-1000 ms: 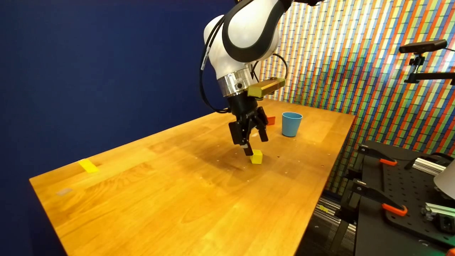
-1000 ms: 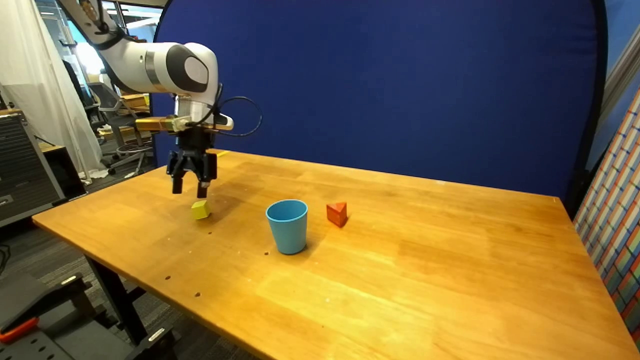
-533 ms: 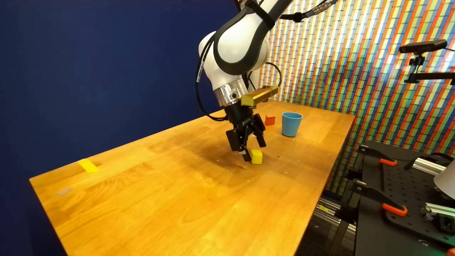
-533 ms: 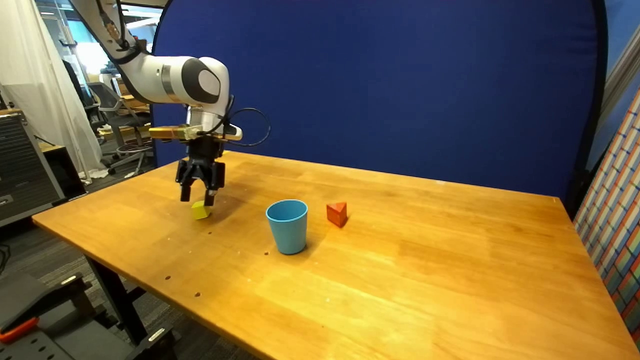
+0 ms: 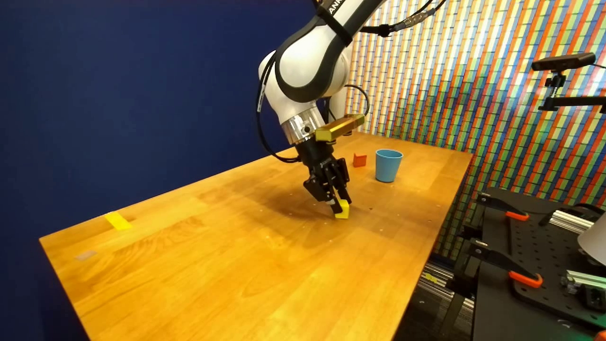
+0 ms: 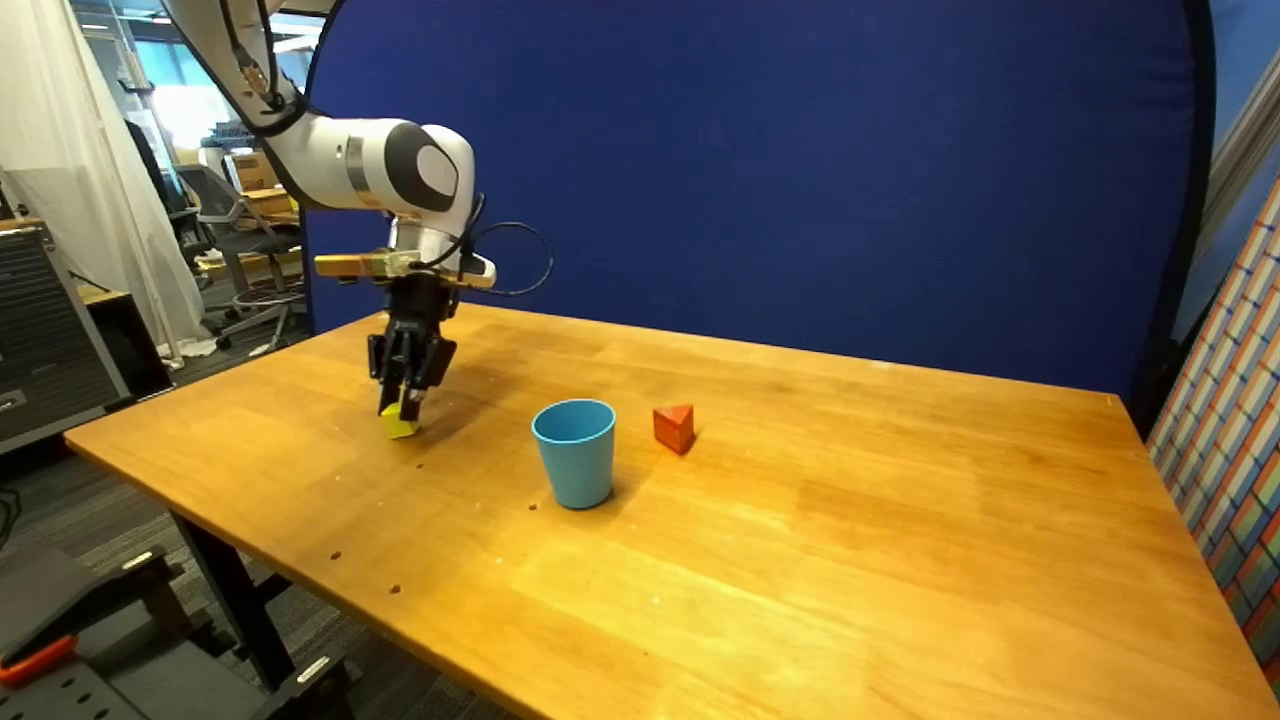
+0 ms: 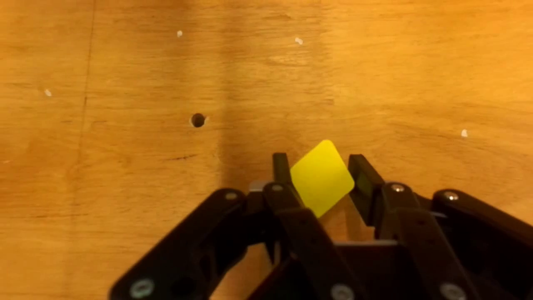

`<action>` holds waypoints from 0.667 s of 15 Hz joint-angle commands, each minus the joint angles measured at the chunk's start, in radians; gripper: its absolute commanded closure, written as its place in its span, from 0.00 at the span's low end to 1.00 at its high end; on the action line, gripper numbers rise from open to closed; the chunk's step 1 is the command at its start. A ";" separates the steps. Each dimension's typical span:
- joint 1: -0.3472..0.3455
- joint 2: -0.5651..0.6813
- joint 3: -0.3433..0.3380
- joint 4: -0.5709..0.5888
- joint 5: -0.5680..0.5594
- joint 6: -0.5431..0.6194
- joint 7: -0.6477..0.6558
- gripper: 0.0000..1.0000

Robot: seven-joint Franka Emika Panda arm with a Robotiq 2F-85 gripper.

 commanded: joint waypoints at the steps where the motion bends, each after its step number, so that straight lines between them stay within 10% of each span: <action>1: -0.029 -0.007 0.001 0.040 0.025 -0.062 -0.049 0.85; 10: -0.160 -0.301 -0.078 -0.118 0.101 -0.104 -0.003 0.85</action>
